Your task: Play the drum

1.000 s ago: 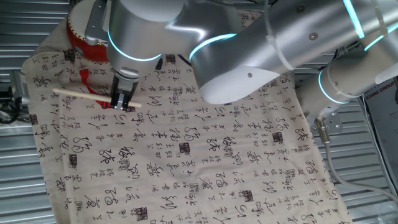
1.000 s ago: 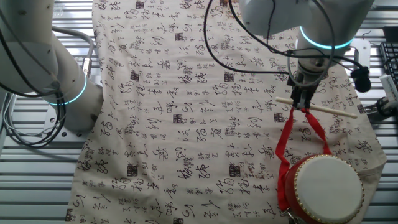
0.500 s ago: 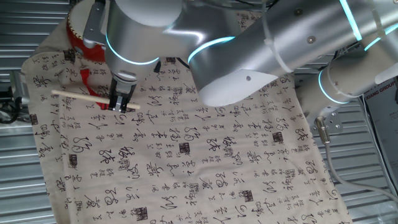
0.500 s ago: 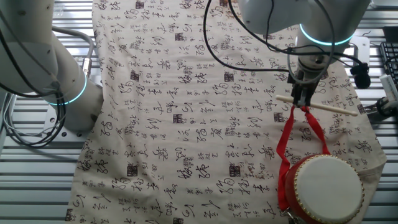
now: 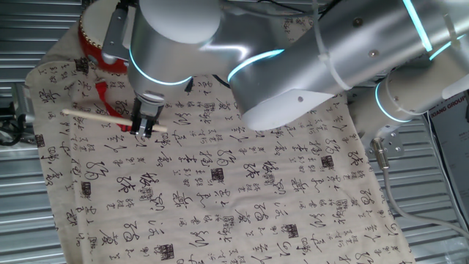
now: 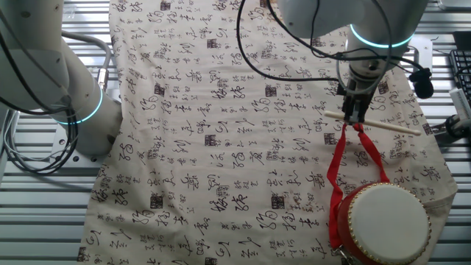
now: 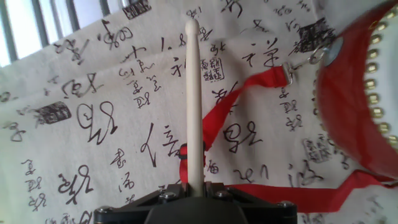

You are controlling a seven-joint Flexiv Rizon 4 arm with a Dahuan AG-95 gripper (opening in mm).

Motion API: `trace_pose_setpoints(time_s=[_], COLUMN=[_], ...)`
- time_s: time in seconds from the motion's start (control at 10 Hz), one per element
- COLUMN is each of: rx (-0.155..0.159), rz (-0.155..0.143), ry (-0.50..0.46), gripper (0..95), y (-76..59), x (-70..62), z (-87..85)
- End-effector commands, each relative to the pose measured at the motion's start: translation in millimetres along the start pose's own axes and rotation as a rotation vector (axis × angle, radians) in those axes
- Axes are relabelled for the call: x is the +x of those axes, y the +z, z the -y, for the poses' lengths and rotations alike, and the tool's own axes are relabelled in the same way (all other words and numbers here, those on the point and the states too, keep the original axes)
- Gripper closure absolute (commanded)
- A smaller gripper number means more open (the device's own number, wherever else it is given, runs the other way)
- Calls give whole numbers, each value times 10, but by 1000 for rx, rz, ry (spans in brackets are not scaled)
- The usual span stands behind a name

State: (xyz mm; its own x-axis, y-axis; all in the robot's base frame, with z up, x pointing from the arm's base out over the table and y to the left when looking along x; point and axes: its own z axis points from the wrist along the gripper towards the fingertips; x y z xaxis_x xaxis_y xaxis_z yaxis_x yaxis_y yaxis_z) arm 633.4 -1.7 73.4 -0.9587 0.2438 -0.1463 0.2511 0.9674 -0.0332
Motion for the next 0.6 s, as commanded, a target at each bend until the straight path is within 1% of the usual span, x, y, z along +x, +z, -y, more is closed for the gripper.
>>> trace_pose_setpoints(time_s=[0.1,0.2,0.5,0.6], rx=[0,0,24,40], rz=[2,2,0,3], ry=[1,1,-24,-49], gripper=[950,950,950,950], y=[1,2,7,19], x=[8,10,13,21], z=[-13,-16,-19,-26])
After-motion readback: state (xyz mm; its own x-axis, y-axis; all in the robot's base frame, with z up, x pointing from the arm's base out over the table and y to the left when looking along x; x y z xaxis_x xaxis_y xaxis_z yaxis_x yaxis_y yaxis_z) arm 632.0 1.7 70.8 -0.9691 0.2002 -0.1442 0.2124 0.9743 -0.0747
